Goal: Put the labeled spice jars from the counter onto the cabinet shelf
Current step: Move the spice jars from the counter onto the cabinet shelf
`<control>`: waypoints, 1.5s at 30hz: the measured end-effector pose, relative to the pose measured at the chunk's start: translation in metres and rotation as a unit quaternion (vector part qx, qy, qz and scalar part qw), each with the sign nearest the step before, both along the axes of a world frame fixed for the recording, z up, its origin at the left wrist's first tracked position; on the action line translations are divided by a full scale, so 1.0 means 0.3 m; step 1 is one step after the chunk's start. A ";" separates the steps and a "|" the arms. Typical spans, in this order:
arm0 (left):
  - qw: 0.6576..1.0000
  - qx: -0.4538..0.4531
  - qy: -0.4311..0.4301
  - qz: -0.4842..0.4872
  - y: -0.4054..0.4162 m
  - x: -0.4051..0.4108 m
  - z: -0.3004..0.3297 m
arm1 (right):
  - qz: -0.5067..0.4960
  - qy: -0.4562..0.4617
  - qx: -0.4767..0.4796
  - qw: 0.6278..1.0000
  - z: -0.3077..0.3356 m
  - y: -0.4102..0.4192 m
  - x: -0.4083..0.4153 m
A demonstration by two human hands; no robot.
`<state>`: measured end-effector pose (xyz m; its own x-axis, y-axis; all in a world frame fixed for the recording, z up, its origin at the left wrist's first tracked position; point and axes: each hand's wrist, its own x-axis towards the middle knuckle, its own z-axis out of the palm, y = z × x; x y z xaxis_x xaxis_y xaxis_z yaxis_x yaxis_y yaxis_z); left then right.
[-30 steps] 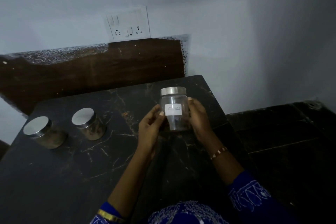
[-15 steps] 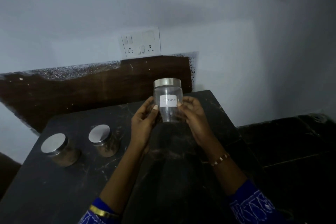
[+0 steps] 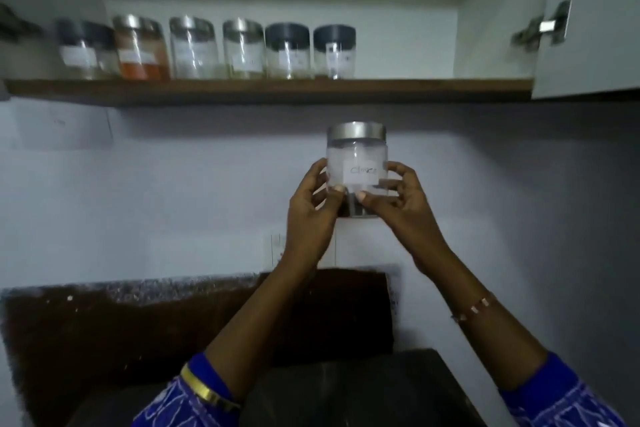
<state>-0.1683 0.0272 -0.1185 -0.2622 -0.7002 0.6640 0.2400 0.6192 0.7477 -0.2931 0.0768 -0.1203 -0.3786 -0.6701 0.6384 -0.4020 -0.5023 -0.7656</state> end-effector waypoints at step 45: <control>0.816 -0.172 -0.520 0.182 -0.487 -0.479 0.736 | -0.335 0.313 0.123 0.880 0.679 -0.449 -0.467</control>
